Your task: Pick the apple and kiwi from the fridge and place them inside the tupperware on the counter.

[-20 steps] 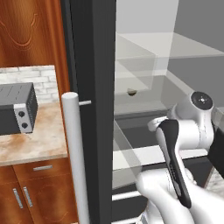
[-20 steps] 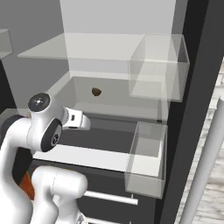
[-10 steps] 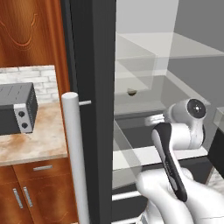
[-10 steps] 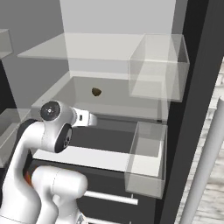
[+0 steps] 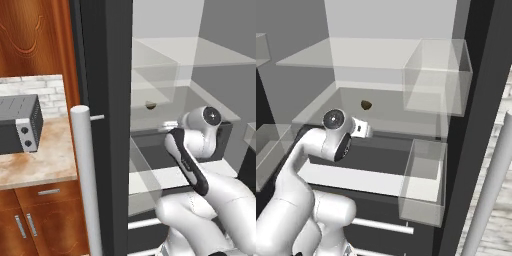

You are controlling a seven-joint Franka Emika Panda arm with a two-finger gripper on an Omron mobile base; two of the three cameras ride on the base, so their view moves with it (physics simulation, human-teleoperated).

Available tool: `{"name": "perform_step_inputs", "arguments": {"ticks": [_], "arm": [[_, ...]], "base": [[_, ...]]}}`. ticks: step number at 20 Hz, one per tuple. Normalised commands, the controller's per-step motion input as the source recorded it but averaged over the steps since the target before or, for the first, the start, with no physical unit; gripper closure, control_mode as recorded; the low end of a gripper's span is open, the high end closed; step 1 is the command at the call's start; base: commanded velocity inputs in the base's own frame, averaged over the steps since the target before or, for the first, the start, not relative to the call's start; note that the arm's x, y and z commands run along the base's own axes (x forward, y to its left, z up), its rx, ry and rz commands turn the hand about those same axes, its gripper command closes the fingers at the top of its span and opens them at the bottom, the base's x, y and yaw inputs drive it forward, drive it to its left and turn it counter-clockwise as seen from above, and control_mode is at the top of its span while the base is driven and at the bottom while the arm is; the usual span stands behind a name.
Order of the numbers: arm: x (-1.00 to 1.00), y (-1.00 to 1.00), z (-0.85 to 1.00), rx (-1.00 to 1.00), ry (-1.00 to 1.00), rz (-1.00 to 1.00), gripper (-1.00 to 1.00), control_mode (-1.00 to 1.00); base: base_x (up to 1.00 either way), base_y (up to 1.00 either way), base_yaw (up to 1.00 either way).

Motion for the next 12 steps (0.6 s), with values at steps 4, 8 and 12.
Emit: {"name": "perform_step_inputs", "arguments": {"ticks": [4, 8, 12], "arm": [[0.67, 0.0, 0.08, 0.09, 0.16, 0.0, -1.0, -1.0], [0.56, 0.0, 0.0, 0.0, 0.04, 0.0, -1.0, -1.0], [0.47, 0.0, -0.15, 0.0, -0.02, 0.0, -1.0, -1.0]], "base": [[0.0, 0.0, 0.0], [0.0, 0.0, 0.0], [0.0, 0.0, 0.0]]}}
